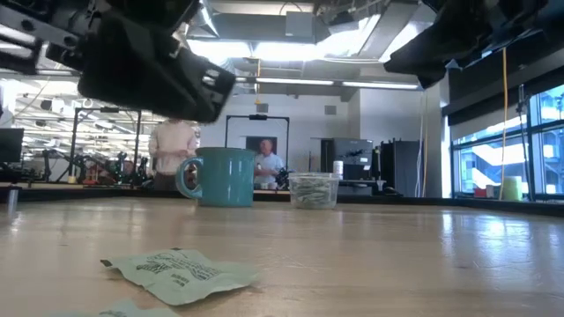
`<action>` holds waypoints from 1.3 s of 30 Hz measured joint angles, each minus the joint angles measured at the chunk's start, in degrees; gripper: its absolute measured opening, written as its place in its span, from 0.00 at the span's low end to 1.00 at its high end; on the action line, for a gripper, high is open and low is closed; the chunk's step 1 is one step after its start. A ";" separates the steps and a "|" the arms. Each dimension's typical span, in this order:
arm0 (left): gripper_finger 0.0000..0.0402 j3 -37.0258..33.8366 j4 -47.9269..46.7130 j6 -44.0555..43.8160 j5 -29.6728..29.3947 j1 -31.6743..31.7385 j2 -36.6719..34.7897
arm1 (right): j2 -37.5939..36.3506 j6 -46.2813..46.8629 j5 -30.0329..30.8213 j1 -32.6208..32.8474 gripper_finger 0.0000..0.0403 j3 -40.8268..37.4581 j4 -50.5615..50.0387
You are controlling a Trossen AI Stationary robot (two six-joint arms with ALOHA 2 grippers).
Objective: Pick and place items into bin
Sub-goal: Put the white stevia packet into the transparent bin
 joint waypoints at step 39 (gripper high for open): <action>0.01 9.94 -4.19 -4.98 -1.60 -6.42 15.75 | 0.04 0.11 -0.09 -0.02 0.24 0.02 -0.23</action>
